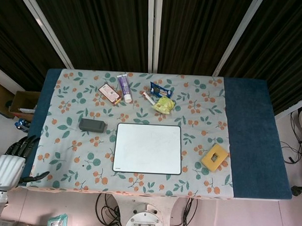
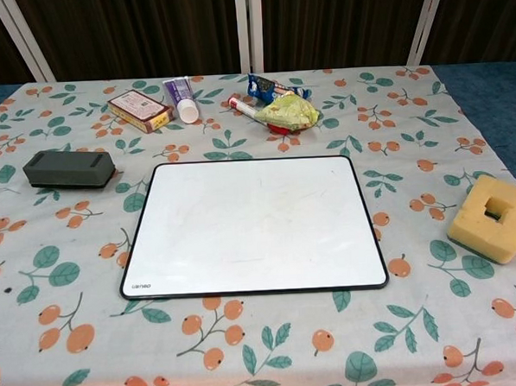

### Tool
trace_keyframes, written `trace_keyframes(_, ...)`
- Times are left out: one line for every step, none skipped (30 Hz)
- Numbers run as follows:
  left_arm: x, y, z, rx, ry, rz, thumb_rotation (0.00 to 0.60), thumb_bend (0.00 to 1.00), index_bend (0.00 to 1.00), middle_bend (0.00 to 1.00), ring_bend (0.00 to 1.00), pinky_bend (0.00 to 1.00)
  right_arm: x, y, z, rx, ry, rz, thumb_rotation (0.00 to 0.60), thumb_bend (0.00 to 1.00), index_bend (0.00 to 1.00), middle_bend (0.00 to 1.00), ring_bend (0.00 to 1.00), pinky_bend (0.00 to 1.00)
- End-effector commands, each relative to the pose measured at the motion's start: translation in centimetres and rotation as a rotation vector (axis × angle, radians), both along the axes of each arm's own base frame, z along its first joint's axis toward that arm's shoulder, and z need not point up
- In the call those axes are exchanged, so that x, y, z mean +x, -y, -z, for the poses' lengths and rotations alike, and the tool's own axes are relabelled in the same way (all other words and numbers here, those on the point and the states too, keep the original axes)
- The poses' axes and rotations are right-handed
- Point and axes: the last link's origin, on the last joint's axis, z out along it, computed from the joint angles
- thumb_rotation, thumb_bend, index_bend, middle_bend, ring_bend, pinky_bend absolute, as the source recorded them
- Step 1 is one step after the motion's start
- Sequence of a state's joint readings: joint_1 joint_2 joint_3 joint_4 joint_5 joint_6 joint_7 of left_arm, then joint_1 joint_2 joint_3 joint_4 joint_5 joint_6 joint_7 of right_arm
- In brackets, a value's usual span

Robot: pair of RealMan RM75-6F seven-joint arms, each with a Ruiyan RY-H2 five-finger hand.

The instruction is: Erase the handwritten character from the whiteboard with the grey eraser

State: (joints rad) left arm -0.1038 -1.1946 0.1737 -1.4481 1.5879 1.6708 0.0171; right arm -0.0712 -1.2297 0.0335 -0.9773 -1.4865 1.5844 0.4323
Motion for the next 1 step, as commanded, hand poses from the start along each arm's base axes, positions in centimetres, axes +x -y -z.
trace_keyframes(0.08,0.16,-0.25,0.006,0.010,0.003,0.301,0.05,0.08,0.07,0.08,0.21,0.34,0.43,0.33,0.016,0.011,-0.017,0.600,0.26,0.00,0.00,0.00,0.00)
